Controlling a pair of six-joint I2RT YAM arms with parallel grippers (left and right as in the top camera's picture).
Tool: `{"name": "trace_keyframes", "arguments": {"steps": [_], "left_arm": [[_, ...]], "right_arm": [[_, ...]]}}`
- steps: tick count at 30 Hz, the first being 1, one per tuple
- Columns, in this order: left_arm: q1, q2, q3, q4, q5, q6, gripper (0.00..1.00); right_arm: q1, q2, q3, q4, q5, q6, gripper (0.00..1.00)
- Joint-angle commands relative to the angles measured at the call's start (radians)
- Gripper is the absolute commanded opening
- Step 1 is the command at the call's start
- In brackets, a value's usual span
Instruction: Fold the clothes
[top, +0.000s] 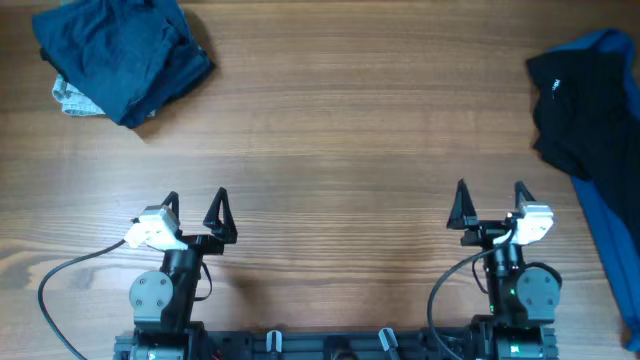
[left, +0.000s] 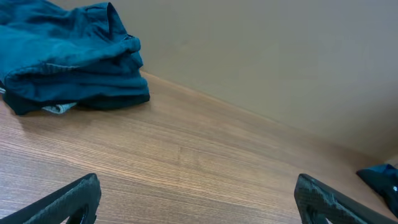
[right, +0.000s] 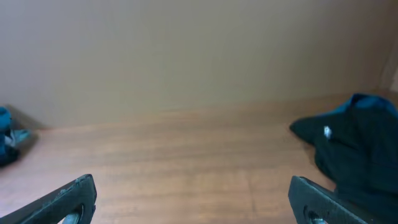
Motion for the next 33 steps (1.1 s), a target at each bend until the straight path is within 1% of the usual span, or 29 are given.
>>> {"name": "trace_keyframes", "arguments": {"steps": [1, 2, 4, 7, 8, 9, 11, 14, 15, 18, 21, 25, 28, 31, 32, 33], "left_arm": [[0.008, -0.006, -0.004, -0.006, -0.010, 0.016, 1.00], [0.008, -0.006, -0.004, -0.006, -0.010, 0.016, 1.00], [0.008, -0.006, -0.004, -0.006, -0.010, 0.016, 1.00], [0.008, -0.006, -0.004, -0.006, -0.010, 0.016, 1.00], [0.008, -0.006, -0.004, -0.005, -0.010, 0.016, 1.00], [0.008, -0.006, -0.004, -0.006, -0.010, 0.016, 1.00], [0.008, -0.006, -0.004, -0.006, -0.010, 0.016, 1.00], [0.008, -0.006, -0.005, -0.006, -0.010, 0.016, 1.00], [0.008, -0.006, -0.005, -0.006, -0.010, 0.016, 1.00], [0.008, -0.006, -0.004, -0.006, -0.010, 0.016, 1.00], [0.008, -0.006, -0.005, -0.006, -0.010, 0.016, 1.00], [0.008, -0.006, -0.005, -0.005, -0.010, 0.016, 1.00], [0.008, -0.006, -0.004, -0.006, -0.010, 0.016, 1.00], [0.008, -0.006, -0.004, -0.006, -0.010, 0.016, 1.00], [0.008, -0.006, -0.004, -0.006, -0.010, 0.016, 1.00], [0.008, -0.006, -0.004, -0.005, -0.010, 0.016, 1.00]], "right_arm": [[-0.005, -0.006, -0.001, 0.015, -0.120, 0.289, 1.00], [-0.005, -0.006, -0.001, 0.011, -0.119, 0.362, 1.00], [-0.005, -0.006, -0.001, 0.005, -0.109, 0.449, 1.00], [-0.005, -0.006, -0.001, 0.006, -0.111, 0.625, 1.00], [-0.005, -0.006, -0.001, 0.006, -0.129, 0.721, 1.00], [-0.005, -0.006, -0.001, 0.018, -0.141, 0.755, 1.00], [-0.005, -0.006, -0.001, 0.065, -0.174, 0.727, 1.00], [-0.005, -0.006, 0.003, 0.232, -0.240, 0.620, 1.00], [-0.005, -0.006, 0.014, 0.256, -0.238, 0.593, 1.00], [-0.005, 0.017, 0.090, 0.225, -0.186, 0.472, 0.99], [-0.005, 0.114, 0.180, 0.144, -0.120, 0.400, 1.00], [-0.005, 0.383, 0.344, 0.103, -0.089, 0.252, 1.00], [-0.005, 0.609, 0.510, 0.042, -0.039, 0.197, 1.00], [-0.017, 0.851, 0.737, -0.079, -0.029, 0.140, 1.00], [-0.031, 0.949, 0.843, -0.152, -0.029, 0.115, 1.00], [-0.061, 1.081, 0.993, -0.266, -0.029, 0.087, 1.00]]}}
